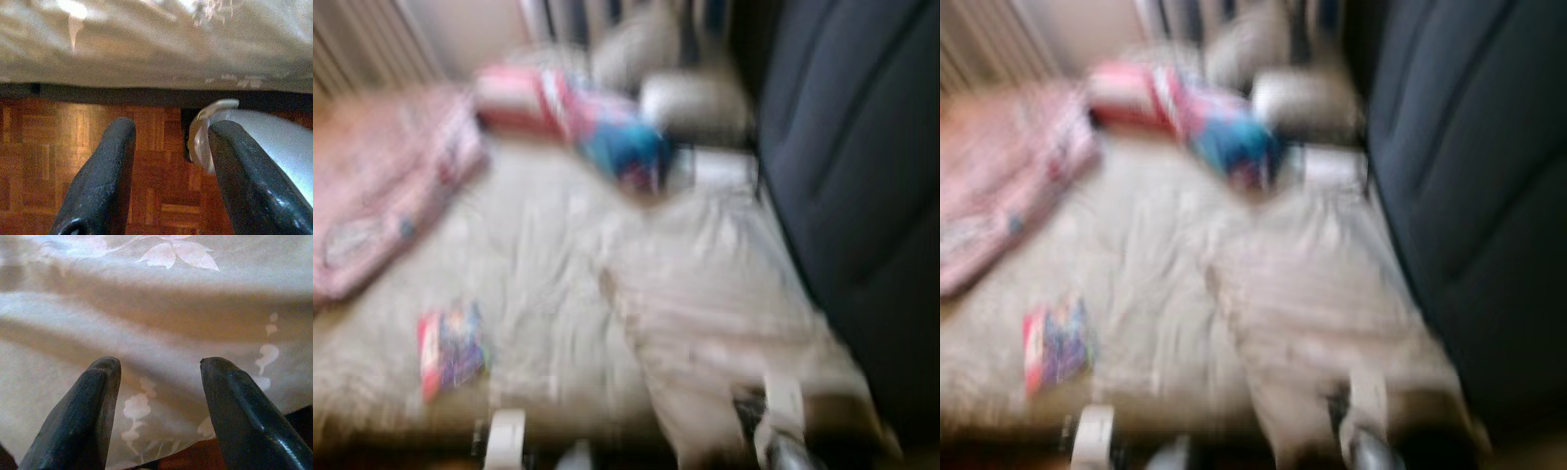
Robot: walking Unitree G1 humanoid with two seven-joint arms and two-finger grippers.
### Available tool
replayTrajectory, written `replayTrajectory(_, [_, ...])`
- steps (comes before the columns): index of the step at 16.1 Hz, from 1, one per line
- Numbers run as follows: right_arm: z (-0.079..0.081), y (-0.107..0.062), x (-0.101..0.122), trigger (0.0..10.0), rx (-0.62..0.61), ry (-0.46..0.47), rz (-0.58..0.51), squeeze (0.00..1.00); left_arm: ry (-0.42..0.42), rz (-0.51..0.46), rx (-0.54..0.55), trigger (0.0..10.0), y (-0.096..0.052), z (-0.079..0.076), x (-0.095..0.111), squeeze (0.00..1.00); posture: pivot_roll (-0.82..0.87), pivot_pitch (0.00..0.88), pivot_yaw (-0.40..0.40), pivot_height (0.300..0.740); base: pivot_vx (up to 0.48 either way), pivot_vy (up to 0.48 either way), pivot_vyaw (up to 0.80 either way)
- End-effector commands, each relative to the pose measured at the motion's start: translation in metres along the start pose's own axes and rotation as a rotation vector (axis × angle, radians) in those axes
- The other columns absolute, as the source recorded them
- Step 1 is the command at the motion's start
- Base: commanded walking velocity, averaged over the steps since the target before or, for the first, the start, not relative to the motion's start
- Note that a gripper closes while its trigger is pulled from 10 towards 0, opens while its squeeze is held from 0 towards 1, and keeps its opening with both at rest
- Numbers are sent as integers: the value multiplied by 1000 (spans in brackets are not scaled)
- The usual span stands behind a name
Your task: Clean up the room
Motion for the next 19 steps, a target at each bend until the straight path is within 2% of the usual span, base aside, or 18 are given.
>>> replayTrajectory(1, [3,0,-2,10000,7,6,8,0,-2,-21,14,10000,1,5,7,0,29,144,-14,740,0,0,0])
replayTrajectory(9, [4,0,-1,10000,11,7,8,0,4,-44,14,10000,3,5,14,0,28,143,-12,740,0,0,0])
replayTrajectory(19, [8,4,13,10000,32,1,-54,0,8,-73,2,10000,5,2,22,0,23,133,-15,740,0,0,0])
Point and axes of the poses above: a point about 5 cm out from each wrist's last joint towards the gripper, its own y axis pointing out of the wrist towards the gripper, its own x axis along the axis of the wrist's last joint, z = x × y, the point moved 1 cm from there along y, pointing out of the wrist towards the gripper
